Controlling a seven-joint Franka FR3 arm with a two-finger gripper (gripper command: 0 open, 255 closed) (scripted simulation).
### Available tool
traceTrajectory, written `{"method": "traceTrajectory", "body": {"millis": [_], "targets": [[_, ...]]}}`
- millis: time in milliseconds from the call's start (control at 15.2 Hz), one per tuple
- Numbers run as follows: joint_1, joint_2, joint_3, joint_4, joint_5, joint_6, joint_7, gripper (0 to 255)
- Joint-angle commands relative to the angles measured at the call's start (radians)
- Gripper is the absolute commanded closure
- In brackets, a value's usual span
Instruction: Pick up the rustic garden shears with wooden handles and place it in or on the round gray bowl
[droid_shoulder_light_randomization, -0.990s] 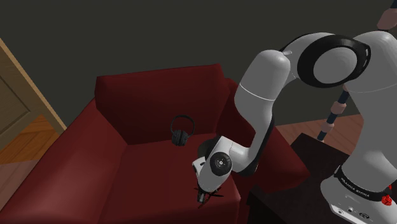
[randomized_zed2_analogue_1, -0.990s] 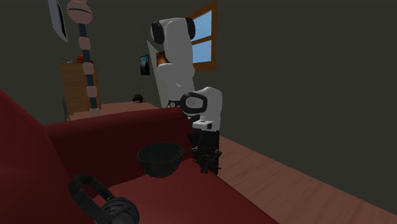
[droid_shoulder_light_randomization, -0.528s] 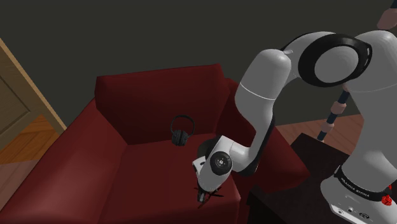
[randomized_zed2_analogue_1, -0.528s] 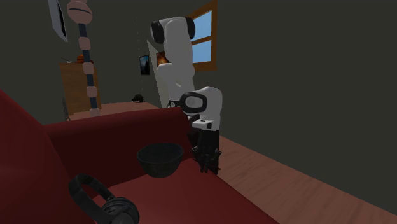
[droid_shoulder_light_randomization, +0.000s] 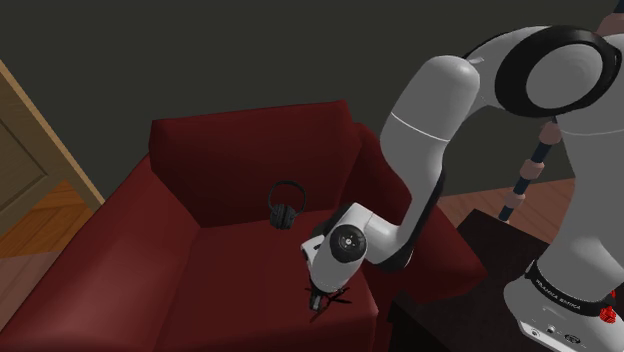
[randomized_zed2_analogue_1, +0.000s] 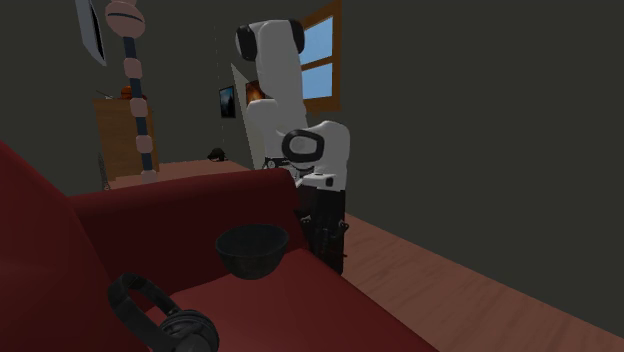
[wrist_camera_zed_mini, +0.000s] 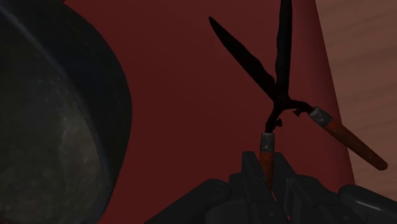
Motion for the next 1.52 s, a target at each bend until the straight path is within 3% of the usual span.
{"method": "traceTrajectory", "body": {"millis": [0,1452], "targets": [[-0.013,-0.027,0.016,-0.016,0.034,-0.007,-0.032,255],[-0.178,-0.326,0.228,-0.144,0.459,-0.099,-0.405,255]]}}
